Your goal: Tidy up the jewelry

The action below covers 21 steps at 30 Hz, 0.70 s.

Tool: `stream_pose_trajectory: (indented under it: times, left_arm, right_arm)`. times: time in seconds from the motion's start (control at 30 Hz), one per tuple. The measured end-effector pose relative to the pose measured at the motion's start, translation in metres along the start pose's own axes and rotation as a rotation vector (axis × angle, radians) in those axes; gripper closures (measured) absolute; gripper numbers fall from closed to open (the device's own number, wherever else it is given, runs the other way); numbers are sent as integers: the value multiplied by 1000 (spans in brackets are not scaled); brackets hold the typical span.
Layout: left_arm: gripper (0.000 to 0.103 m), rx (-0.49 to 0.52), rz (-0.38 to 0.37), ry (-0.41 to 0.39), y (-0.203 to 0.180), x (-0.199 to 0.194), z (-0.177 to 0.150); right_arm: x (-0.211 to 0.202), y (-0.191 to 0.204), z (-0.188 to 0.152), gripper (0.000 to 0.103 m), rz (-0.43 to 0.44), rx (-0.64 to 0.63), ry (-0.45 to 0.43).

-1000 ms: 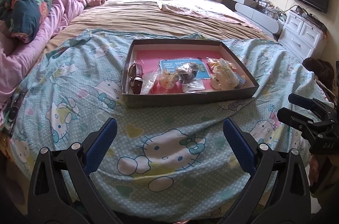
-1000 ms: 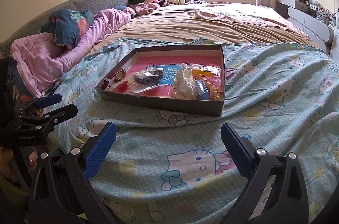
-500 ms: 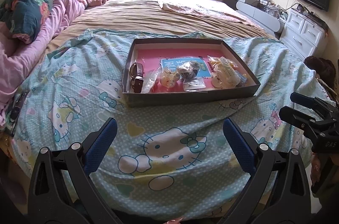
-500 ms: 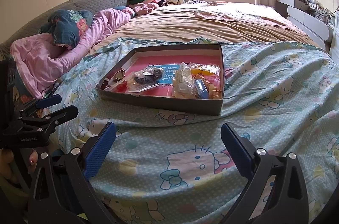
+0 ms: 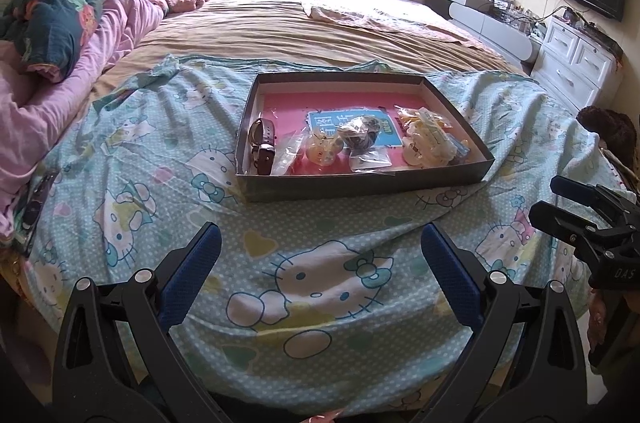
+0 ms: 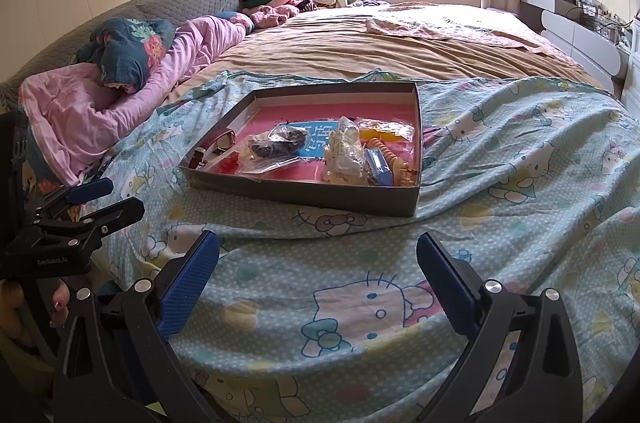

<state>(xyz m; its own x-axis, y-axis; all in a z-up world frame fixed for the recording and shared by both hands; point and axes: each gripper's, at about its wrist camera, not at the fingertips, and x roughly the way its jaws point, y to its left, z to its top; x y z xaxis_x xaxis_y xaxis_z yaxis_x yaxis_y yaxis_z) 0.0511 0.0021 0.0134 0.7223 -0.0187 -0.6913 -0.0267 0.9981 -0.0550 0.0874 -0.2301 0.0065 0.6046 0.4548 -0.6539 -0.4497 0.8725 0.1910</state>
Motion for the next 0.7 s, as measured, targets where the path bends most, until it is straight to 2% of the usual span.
stream_pose_trajectory:
  times: [0.7]
  left_arm:
    - [9, -1, 3, 0, 0, 0, 0]
  right_arm:
    - [-1, 2, -1, 5, 3, -2, 3]
